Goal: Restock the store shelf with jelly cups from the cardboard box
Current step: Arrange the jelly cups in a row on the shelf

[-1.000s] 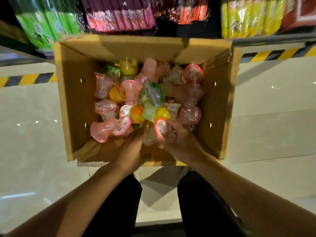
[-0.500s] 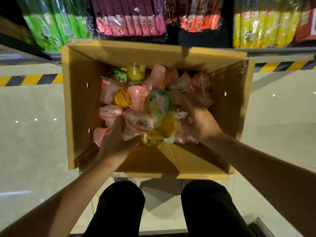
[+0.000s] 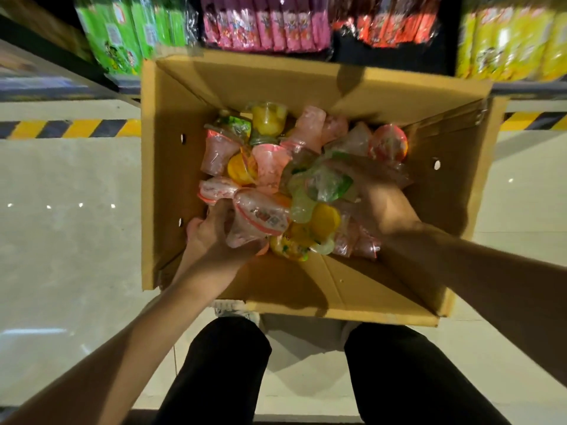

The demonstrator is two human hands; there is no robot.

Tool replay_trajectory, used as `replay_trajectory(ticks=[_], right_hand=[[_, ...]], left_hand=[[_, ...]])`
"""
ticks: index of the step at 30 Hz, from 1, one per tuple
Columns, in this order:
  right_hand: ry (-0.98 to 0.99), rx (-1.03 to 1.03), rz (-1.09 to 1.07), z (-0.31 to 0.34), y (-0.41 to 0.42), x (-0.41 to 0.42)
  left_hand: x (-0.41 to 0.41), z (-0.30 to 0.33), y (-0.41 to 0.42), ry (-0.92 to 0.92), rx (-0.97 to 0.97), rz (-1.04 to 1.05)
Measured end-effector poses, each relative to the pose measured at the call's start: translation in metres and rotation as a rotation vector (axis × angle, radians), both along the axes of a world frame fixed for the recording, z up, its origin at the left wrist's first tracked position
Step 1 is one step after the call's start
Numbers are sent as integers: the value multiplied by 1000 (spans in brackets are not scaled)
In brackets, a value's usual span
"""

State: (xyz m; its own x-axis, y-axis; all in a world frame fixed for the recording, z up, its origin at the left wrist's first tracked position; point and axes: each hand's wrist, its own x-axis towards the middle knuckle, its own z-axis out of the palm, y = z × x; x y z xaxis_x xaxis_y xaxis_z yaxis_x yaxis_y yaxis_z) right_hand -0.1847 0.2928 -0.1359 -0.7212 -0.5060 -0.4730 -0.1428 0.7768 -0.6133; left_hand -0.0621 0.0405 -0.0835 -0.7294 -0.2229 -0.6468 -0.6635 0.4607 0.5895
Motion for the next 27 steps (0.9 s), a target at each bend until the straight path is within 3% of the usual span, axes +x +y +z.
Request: replay_trajectory(ticks=[5, 11, 18, 22, 25, 27], right_hand=[[-101, -281, -349, 107, 19, 18], [-285, -524, -750, 299, 25, 18], [-106, -626, -683, 539, 62, 5], [-12, -724, -532, 643, 94, -5], [155, -707, -519, 704, 97, -19], [231, -732, -468, 737, 102, -28]], left_hand=[[-11, 80, 10, 34, 98, 96], [-35, 251, 31, 114, 275, 243], [-59, 495, 62, 326, 447, 324], [-65, 611, 78, 457, 451, 333], [-74, 675, 89, 583, 460, 319], [-81, 706, 94, 656, 360, 246]])
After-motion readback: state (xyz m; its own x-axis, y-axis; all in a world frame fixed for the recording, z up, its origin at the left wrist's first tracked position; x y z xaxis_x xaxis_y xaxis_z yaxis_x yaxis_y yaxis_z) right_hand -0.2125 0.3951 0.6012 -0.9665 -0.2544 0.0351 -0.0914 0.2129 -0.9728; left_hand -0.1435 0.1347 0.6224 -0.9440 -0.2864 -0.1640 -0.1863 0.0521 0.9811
